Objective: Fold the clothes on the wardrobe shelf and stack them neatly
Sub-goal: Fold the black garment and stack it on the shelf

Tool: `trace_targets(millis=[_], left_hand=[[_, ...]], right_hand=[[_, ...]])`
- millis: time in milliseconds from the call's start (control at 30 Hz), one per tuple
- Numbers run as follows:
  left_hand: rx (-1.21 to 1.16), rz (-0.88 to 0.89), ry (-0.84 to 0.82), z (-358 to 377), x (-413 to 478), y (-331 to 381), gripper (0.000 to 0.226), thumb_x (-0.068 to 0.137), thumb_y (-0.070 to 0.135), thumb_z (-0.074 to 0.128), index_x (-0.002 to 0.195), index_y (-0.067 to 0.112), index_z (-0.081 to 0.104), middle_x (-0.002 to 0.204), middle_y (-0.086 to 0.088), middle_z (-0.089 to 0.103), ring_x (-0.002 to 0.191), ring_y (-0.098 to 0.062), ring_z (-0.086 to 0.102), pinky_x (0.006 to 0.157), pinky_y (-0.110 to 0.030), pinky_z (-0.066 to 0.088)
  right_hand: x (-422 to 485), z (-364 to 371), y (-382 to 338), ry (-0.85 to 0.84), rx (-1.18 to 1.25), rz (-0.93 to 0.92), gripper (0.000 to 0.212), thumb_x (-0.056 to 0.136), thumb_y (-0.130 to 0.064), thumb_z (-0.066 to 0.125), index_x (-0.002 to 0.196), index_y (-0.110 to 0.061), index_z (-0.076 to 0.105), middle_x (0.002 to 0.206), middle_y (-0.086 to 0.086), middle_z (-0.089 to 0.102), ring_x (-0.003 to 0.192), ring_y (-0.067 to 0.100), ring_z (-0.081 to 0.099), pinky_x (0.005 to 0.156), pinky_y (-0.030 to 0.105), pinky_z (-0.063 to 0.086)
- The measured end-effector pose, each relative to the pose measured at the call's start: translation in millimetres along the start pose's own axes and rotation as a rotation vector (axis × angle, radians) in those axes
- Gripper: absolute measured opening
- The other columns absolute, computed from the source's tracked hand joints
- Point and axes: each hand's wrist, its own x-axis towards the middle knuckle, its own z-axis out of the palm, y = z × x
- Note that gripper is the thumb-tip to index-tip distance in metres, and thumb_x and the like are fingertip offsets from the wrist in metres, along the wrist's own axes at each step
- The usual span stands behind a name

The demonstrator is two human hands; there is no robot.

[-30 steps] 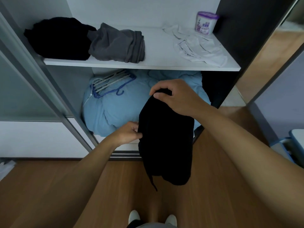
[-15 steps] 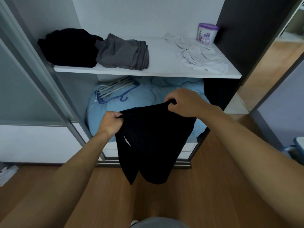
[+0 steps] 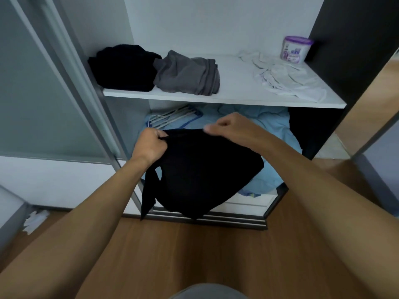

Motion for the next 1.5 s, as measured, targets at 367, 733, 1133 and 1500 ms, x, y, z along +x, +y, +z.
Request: trace_targets(millis=[367,733,1133,1500], left_hand=[[0.086,-0.079,-0.434,10,-18,-65,0.014,0.086,-0.007,0.057,0.079,-0.012,0.068,0.075,-0.008,0.062,0.072,-0.017,0.058,0.071,-0.026,0.042],[-0.209,-0.188,-0.127,42,-32,-103,0.018,0.089,-0.007,0.062,0.093,0.004,0.076,0.093,-0.002,0.07,0.08,-0.01,0.06,0.068,0.0,0.04],[-0.552,-0.111,-0.281,28,-47,-88,0.031,0.082,-0.023,0.043,0.085,-0.01,0.07,0.079,-0.015,0.067,0.074,-0.025,0.06,0.071,-0.034,0.047],[-0.223,-0.099,-0.629,42,-61,-103,0.049,0.084,-0.017,0.056,0.05,0.016,0.041,0.051,0.009,0.042,0.046,-0.003,0.041,0.052,-0.027,0.026]], right_hand=[[12,17,-8,-0.129,-0.143,-0.092,0.041,0.094,-0.039,0.066,0.058,-0.018,0.059,0.046,-0.02,0.052,0.046,-0.002,0.049,0.051,0.015,0.037],[-9,20,10,-0.397,-0.173,0.083,0.016,0.097,-0.028,0.064,0.109,-0.026,0.074,0.105,-0.012,0.074,0.096,0.005,0.067,0.089,0.014,0.048],[-9,12,23,-0.004,0.085,0.229,0.016,0.088,-0.011,0.061,0.091,-0.014,0.076,0.094,0.007,0.076,0.082,0.015,0.068,0.082,0.028,0.053],[-1,37,-12,0.255,0.451,0.167,0.026,0.082,-0.013,0.054,0.058,-0.021,0.055,0.051,-0.006,0.054,0.047,0.011,0.052,0.046,0.02,0.036]])
